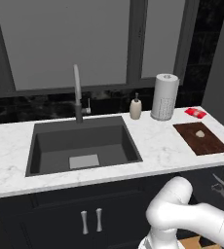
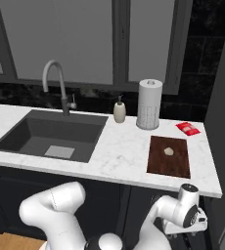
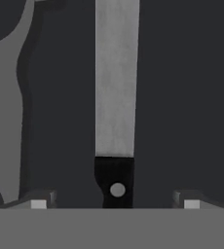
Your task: Place the appropriate cutting tool for cutting the garlic skin on the cutting board.
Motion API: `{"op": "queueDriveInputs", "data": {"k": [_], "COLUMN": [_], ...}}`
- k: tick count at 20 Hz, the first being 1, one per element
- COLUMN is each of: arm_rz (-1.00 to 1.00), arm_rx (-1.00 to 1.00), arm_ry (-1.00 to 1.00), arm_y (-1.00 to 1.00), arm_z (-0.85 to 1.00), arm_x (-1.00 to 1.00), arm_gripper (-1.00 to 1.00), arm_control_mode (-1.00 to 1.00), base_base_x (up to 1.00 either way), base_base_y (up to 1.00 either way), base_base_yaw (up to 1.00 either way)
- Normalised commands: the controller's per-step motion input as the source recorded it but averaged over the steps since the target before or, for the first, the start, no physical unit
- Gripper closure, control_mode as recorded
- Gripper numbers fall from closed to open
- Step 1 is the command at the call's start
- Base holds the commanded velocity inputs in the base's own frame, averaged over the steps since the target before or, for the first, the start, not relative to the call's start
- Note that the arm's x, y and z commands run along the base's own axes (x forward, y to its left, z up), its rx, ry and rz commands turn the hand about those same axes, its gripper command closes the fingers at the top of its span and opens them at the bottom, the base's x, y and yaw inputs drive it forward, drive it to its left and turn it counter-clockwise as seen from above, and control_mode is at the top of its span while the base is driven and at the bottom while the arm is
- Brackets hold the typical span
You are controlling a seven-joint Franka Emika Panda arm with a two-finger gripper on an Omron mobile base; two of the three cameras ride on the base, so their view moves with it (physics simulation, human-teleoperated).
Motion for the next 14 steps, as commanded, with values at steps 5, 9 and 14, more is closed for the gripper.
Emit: {"op": "queueDriveInputs", "data": {"k": [5,9,14], "arm_rz": [0.06,0.08,0.11], "arm_rx": [0.0,0.01,0.03], "arm_ry": [0.0,0.0,0.0], "arm_y": [0.31,0.42,0.44], "arm_z": [-0.83,-0.6,-0.53], "arm_x": [-0.1,-0.29,-0.61], "arm_gripper": [1.0,1.0,1.0], "arm_control_mode": [-1.0,-1.0,-1.0], "base_base_x": [0.0,0.0,0.0], "base_base_y": [0.0,0.0,0.0], "base_base_yaw": [0.0,0.0,0.0]}}
